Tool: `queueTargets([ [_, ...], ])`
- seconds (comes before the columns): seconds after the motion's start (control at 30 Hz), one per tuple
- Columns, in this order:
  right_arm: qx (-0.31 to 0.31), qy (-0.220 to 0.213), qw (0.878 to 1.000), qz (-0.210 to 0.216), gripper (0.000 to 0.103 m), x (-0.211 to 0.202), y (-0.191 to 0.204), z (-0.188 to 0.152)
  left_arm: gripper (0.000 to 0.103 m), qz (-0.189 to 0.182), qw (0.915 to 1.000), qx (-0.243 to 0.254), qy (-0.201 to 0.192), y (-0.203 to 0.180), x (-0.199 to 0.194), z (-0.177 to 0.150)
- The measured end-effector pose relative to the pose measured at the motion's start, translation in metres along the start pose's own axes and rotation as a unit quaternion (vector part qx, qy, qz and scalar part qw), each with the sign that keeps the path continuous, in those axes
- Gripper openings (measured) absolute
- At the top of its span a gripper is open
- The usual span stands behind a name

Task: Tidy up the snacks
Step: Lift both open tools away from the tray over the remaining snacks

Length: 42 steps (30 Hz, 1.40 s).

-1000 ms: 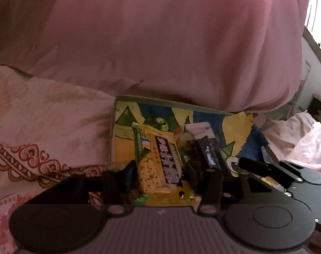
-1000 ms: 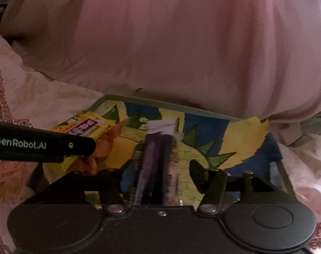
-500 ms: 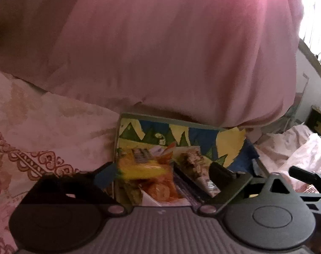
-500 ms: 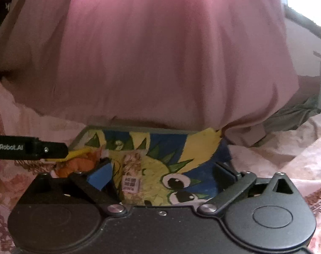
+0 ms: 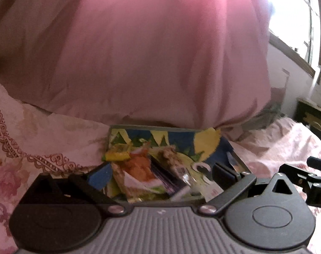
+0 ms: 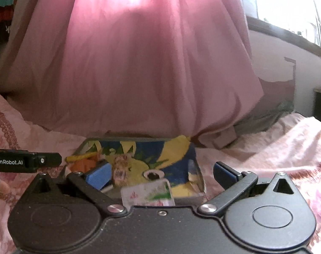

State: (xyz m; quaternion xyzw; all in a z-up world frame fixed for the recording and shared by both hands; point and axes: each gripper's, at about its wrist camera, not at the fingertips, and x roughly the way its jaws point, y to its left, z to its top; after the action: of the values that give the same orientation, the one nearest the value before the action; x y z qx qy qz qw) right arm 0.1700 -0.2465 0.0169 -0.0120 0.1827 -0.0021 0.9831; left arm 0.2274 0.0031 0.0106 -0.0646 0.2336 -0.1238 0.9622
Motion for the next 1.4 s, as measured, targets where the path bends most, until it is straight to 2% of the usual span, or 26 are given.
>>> queueTargets([
  [0.37, 0.028, 0.025, 0.999, -0.014, 0.102, -0.069, -0.01, -0.045, 0.103, 0.0, 0.996, 0.079, 0.04, -0.05, -0.059, -0.048],
  [0.6, 0.027, 0.072, 0.997, -0.017, 0.102, -0.091, -0.008, -0.068, 0.103, 0.004, 0.9953, 0.069, 0.067, -0.056, -0.087, -0.072],
  [0.83, 0.017, 0.108, 0.994, -0.019, 0.102, -0.093, -0.001, -0.075, 0.103, 0.016, 0.9942, 0.064, 0.085, -0.058, -0.097, -0.082],
  [1.1, -0.015, 0.122, 0.992, -0.013, 0.102, -0.091, 0.01, -0.078, 0.103, 0.045, 0.9917, 0.07, 0.097, -0.058, -0.103, -0.09],
  [1.4, -0.014, 0.13, 0.991, -0.013, 0.102, -0.088, 0.009, -0.079, 0.103, 0.066, 0.9896, 0.047, 0.119, -0.049, -0.095, -0.091],
])
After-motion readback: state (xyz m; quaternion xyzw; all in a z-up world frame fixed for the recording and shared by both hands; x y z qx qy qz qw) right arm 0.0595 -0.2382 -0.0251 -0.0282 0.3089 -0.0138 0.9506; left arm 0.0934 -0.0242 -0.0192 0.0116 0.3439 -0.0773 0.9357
